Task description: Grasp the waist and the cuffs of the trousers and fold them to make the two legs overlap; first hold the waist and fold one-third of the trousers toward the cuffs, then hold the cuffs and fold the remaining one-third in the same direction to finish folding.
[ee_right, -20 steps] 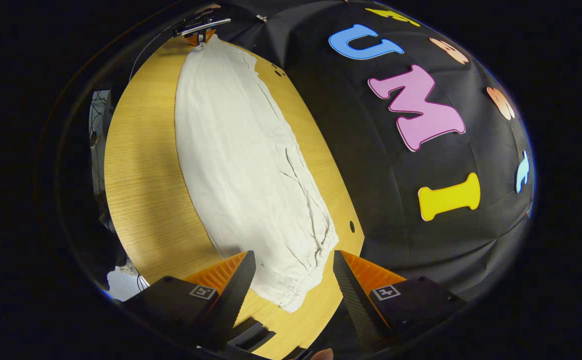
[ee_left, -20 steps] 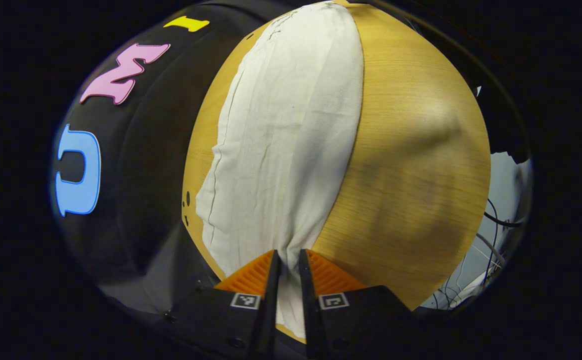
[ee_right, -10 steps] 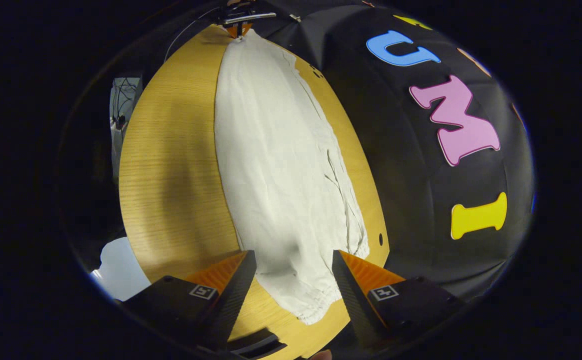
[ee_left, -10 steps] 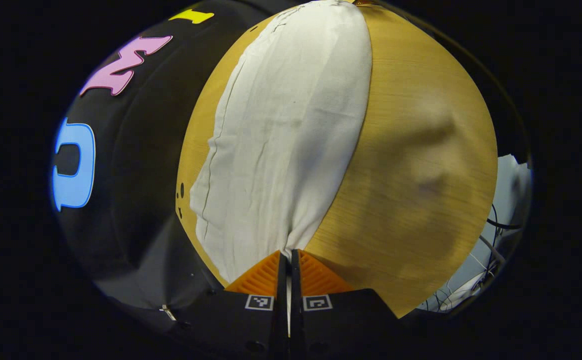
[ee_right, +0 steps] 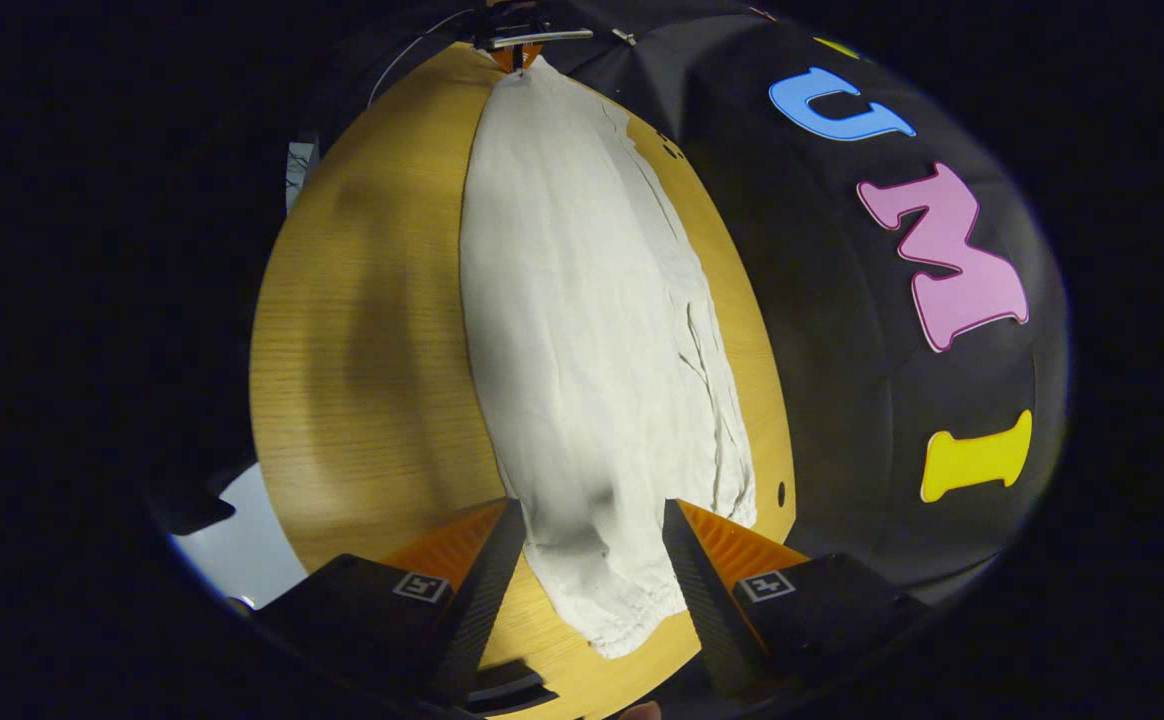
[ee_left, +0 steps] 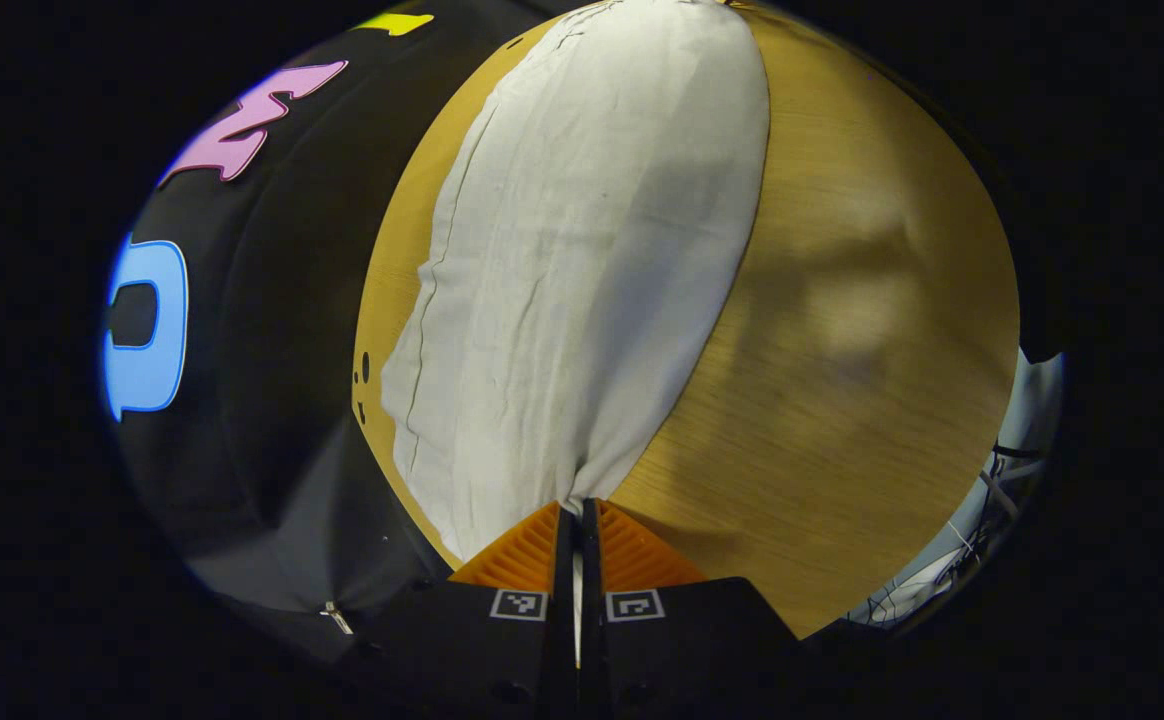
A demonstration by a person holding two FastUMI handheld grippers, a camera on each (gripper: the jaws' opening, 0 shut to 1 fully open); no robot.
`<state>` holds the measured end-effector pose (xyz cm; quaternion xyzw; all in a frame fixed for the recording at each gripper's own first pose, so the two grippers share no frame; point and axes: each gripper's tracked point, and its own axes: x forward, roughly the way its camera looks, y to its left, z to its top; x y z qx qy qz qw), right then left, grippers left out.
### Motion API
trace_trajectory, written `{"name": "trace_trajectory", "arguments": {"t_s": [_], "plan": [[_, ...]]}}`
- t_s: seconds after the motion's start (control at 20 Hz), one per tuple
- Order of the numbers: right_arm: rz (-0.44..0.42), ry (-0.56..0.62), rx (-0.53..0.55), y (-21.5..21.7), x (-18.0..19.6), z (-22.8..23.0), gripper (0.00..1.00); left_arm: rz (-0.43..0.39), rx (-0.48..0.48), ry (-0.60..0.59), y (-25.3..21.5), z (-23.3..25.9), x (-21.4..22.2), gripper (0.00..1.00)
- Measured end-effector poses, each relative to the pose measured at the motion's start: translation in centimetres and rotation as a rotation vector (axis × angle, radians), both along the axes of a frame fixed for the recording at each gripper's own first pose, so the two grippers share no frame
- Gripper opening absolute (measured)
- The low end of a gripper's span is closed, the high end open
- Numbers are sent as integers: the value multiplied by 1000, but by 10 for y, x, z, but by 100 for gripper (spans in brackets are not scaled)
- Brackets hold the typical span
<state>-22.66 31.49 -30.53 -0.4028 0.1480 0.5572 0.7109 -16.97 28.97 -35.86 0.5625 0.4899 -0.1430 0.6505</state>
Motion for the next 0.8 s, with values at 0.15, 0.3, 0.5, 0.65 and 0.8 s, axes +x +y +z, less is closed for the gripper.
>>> {"name": "trace_trajectory", "arguments": {"t_s": [0.15,0.3,0.5,0.65,0.8], "plan": [[-41,35,-36,7,10,-16,71,-28,-5,-2,1,-1,2,7],[-51,84,-91,9,7,-25,13,-32,-4,-11,3,-1,4,7],[-69,105,-104,7,11,-19,6,16,-74,-43,-1,1,7,6],[-107,29,-49,8,30,9,6,83,-145,-114,2,19,16,6],[-159,3,0,9,54,32,6,107,-160,-171,7,36,35,6]]}}
